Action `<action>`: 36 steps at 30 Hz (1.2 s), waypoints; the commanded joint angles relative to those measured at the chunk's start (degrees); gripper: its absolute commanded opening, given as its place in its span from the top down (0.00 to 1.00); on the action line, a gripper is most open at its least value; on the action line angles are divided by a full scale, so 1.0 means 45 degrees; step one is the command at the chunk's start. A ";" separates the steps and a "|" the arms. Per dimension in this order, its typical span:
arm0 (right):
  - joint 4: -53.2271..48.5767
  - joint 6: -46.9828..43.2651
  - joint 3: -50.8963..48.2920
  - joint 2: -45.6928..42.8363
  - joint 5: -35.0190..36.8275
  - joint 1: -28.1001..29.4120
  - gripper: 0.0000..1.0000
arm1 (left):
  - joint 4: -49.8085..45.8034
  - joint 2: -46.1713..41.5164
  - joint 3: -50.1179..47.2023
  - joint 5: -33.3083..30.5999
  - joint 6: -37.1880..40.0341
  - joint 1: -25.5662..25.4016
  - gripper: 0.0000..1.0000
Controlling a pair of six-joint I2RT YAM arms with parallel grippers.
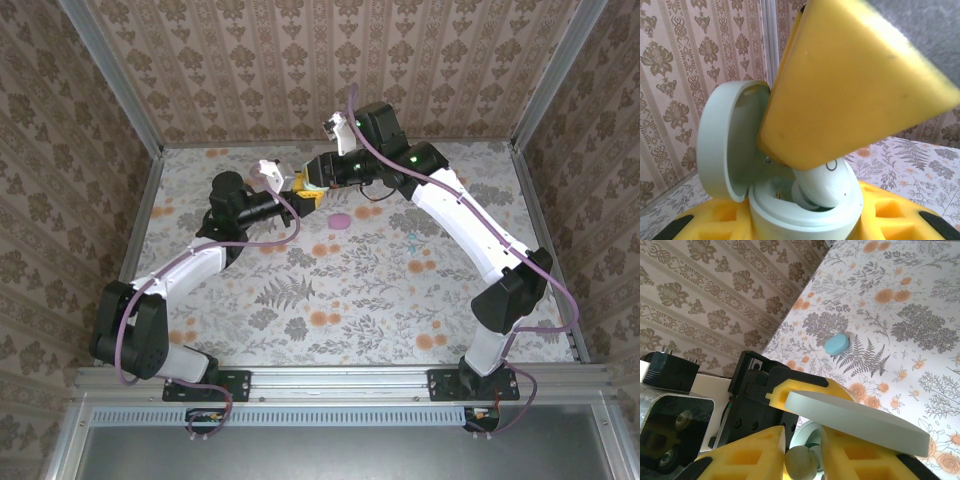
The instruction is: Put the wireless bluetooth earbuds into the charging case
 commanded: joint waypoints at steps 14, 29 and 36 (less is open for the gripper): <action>-0.0926 0.1038 0.1166 0.0791 -0.1812 -0.0100 0.78 | 0.1464 -0.0088 0.0049 0.0029 0.0656 -0.0042 0.78; -0.2270 0.0652 0.1870 0.1313 0.0435 -0.0009 0.71 | 0.1958 -0.0062 -0.0050 0.0038 0.0903 -0.0042 0.79; -0.1753 0.0727 0.1760 0.1113 0.0734 0.0011 0.68 | 0.1962 -0.0042 -0.0138 -0.0041 0.0455 -0.0043 0.79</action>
